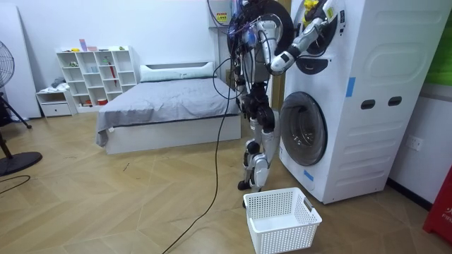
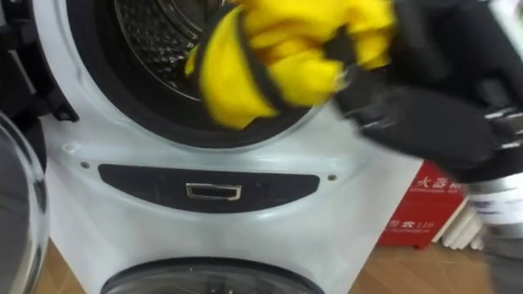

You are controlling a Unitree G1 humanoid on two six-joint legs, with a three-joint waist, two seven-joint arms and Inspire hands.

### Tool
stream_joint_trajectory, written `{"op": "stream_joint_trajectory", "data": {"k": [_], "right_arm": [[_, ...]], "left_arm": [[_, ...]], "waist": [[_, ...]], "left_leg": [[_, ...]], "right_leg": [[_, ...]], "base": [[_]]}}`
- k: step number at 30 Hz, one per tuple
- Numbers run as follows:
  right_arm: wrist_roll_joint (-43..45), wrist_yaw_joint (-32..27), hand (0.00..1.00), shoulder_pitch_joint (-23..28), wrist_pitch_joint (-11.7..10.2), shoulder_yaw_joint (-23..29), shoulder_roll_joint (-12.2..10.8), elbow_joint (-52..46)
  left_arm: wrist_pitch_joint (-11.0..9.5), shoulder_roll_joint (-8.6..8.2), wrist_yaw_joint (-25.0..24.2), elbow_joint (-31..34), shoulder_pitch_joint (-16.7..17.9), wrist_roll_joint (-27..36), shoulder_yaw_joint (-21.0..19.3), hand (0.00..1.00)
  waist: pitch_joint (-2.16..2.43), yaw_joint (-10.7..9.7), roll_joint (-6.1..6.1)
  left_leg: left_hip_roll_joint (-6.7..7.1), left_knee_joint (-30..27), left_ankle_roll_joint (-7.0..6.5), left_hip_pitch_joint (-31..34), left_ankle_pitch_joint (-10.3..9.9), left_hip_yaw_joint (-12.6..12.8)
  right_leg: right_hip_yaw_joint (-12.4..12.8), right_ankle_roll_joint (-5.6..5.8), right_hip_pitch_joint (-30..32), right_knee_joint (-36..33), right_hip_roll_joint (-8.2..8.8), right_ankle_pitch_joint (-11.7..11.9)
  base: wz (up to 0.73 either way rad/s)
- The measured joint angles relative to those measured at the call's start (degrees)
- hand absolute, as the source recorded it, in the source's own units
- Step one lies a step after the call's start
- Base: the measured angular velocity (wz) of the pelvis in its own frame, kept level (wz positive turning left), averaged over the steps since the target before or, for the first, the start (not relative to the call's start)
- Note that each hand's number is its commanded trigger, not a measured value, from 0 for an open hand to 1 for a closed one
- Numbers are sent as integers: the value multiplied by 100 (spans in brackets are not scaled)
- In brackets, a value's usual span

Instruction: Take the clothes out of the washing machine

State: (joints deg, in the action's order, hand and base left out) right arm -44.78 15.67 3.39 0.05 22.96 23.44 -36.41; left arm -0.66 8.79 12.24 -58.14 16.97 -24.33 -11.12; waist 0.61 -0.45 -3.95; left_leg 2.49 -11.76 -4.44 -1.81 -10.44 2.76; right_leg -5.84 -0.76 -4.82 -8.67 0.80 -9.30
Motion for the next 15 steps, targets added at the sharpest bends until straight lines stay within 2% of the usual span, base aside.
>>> {"op": "stream_joint_trajectory", "data": {"k": [4,7,10,13,15], "right_arm": [[-204,-69,100,446,-2,339,-1,218],[-270,-77,100,575,-2,424,-1,370],[-466,-70,100,818,-2,483,0,537],[-609,-52,100,830,14,483,0,694],[-1131,-50,100,836,17,510,0,781]], "left_arm": [[1,1,1,-4,9,-8,-1,0],[0,6,8,-60,-16,-11,-4,0],[2,22,11,-170,-68,2,-4,0],[1,63,11,-169,-73,3,-3,0],[1,101,11,-169,-69,4,-3,0]], "waist": [[-8,-114,58],[-24,-194,74],[-7,-245,124],[-5,-265,125],[-2,-333,118]], "left_leg": [[-44,-3,13,-49,-18,134],[-74,-1,26,-79,-26,202],[-122,7,47,-110,-34,320],[-166,23,68,-128,-27,453],[-180,42,92,-147,-20,486]], "right_leg": [[132,-9,8,-18,-13,4],[201,-13,16,-24,-38,17],[335,-38,48,-45,-85,47],[412,-61,105,-108,-115,55],[430,-66,108,-115,-131,52]], "base": [[-18],[-16],[-21],[-19],[-6]]}}
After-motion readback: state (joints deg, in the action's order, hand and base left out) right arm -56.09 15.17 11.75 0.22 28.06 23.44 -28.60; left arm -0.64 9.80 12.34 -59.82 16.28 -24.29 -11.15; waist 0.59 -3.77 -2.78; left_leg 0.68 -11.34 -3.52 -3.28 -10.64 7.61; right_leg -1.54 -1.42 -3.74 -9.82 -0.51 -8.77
